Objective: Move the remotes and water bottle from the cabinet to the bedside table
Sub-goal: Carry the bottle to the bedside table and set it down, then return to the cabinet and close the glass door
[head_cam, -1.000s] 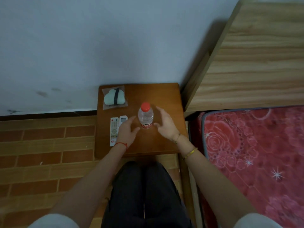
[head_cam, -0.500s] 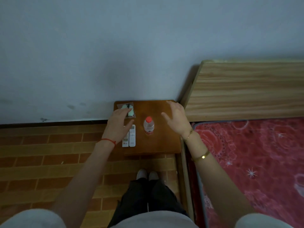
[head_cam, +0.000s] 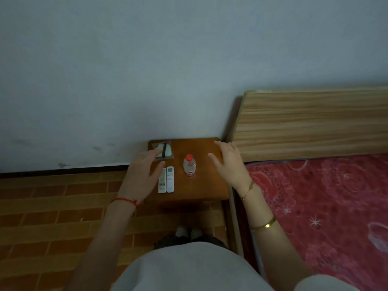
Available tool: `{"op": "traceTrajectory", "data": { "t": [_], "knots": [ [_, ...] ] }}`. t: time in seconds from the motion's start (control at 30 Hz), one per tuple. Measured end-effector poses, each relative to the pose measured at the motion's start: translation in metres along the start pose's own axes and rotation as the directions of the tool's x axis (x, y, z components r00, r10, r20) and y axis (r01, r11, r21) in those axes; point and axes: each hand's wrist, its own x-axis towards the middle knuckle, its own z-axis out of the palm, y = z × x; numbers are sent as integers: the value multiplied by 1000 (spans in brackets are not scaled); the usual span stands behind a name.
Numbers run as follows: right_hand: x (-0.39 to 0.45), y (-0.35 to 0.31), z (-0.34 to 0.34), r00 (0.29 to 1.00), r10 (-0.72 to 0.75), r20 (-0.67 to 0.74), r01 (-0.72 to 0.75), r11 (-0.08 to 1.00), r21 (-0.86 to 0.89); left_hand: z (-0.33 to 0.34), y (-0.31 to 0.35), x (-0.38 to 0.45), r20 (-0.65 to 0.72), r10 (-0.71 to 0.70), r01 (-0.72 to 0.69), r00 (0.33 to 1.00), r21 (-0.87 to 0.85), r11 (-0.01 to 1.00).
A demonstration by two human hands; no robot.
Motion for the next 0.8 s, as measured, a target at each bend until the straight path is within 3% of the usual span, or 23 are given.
{"op": "traceTrajectory", "data": {
  "t": [0.3,0.47,0.8],
  "knots": [
    [-2,-21,-2,998,-67,1,67,998,19,-25,-8,-27,-112,-28,23,993,-39,999],
    [3,-55,14,978,-196,70,195,981,20,-40,-32,-60,-197,-110,102,974,-49,994],
    [-6,-151,73,817,-503,282,508,859,63,-70,-83,-158,-371,-402,373,837,-149,916]
  ]
}}
